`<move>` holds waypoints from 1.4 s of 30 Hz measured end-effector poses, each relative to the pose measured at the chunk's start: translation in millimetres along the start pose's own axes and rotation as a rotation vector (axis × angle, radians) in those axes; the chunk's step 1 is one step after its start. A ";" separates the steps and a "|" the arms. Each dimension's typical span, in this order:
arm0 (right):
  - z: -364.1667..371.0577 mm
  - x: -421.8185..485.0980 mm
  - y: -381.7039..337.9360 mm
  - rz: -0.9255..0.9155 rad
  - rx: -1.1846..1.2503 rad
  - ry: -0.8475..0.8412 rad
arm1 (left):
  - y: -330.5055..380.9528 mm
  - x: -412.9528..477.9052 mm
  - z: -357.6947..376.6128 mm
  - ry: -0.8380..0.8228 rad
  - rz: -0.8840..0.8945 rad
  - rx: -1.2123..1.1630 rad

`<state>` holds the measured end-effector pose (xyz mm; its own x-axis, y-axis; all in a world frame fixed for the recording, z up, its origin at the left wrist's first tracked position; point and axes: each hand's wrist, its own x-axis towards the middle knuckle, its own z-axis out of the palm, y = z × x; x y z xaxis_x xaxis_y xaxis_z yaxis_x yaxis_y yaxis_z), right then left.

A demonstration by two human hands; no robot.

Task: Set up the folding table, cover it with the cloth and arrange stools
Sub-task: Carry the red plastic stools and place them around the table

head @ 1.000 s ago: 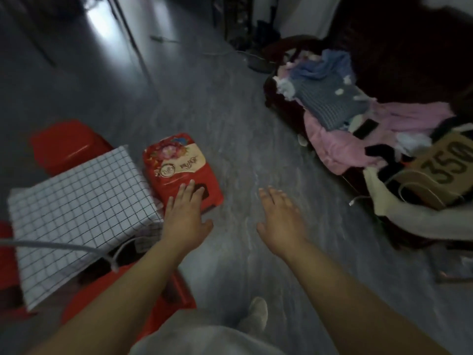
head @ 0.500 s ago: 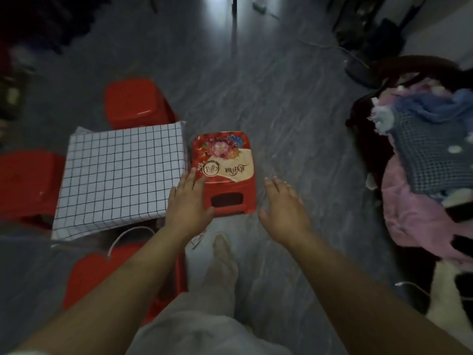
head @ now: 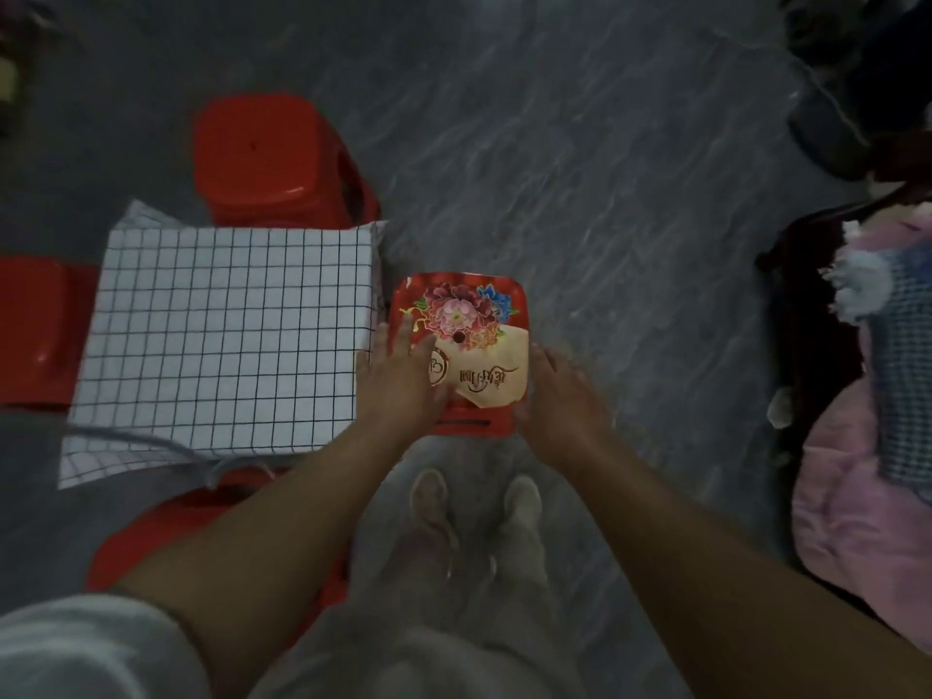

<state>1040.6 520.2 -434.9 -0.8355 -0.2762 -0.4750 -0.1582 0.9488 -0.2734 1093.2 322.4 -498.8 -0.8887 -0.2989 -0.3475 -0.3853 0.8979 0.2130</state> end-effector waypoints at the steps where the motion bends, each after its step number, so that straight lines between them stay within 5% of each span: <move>1: 3.9 14.9 2.3 -0.005 0.000 -0.026 | 0.9 10.4 9.4 -0.017 -0.018 -0.005; 9: 66.8 141.9 25.2 -0.033 -0.016 -0.095 | -3.7 93.1 103.2 -0.067 -0.191 -0.066; 17: 145.3 230.6 44.5 0.136 0.040 -0.071 | -28.3 144.0 164.5 -0.133 -0.300 -0.118; 31: 176.7 250.0 64.9 0.177 0.313 -0.122 | -30.3 155.5 187.3 -0.175 -0.257 -0.108; 42: 153.8 258.1 141.5 0.225 0.302 -0.084 | 56.2 159.1 199.9 -0.199 -0.231 -0.179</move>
<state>883.5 559.6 -724.8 -0.7835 -0.0893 -0.6149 0.1972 0.9027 -0.3824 979.9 389.9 -724.6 -0.7141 -0.4028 -0.5725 -0.6234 0.7379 0.2585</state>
